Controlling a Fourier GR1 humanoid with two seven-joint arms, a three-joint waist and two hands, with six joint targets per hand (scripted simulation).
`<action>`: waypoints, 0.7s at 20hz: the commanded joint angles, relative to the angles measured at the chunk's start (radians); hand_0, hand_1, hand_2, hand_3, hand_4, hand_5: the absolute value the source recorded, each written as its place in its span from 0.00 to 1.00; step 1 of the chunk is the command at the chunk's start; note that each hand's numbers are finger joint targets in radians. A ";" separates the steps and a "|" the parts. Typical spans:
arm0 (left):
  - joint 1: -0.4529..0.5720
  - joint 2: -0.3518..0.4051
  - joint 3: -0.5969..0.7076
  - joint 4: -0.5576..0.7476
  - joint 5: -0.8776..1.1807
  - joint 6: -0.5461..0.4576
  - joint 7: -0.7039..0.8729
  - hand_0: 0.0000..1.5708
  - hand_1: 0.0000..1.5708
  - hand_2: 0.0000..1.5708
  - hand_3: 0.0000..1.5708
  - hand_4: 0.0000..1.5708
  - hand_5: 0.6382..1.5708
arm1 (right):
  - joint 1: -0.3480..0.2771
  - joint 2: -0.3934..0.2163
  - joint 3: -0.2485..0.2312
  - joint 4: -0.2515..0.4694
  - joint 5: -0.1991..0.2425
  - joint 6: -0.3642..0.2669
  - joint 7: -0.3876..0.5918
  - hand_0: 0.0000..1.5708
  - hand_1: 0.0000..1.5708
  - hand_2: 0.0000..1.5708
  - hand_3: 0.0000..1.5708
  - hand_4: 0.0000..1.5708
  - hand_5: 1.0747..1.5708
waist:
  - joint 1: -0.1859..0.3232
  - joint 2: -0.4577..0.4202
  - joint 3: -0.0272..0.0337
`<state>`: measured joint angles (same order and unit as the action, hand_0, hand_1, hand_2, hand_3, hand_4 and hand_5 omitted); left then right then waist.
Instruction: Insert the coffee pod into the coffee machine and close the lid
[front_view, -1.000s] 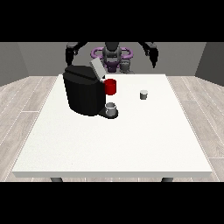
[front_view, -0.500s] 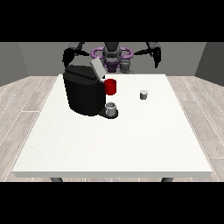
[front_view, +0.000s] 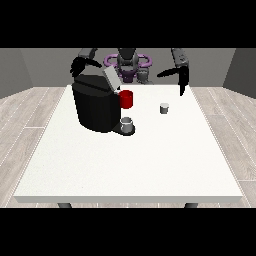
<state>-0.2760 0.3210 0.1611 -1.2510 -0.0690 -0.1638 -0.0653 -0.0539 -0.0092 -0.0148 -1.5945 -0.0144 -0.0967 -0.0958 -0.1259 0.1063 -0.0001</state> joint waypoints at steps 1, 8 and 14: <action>-0.057 0.014 0.019 0.139 -0.032 0.018 -0.016 0.00 0.00 0.00 0.00 0.00 1.00 | -0.069 -0.018 -0.007 -0.038 0.001 -0.009 0.062 0.00 0.00 0.00 0.00 0.08 1.00 | -0.019 0.044 -0.0004; -0.139 0.044 0.016 0.310 -0.078 -0.002 -0.032 0.00 0.00 0.00 0.00 0.00 1.00 | -0.023 0.009 0.065 -0.002 0.040 -0.036 0.062 0.00 0.00 0.00 0.00 0.21 1.00 | -0.009 0.031 -0.0002; -0.178 0.027 -0.060 0.351 -0.190 0.045 -0.058 0.00 0.00 0.07 0.00 0.00 1.00 | -0.117 -0.005 -0.017 0.083 0.022 -0.058 0.072 0.00 0.00 0.00 0.00 0.24 1.00 | 0.011 0.064 0.0000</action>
<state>-0.4445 0.3567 0.1421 -0.9365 -0.2020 -0.1309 -0.0988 -0.1365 -0.0132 -0.0088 -1.5537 0.0030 -0.1311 -0.0323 -0.1337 0.1645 -0.0002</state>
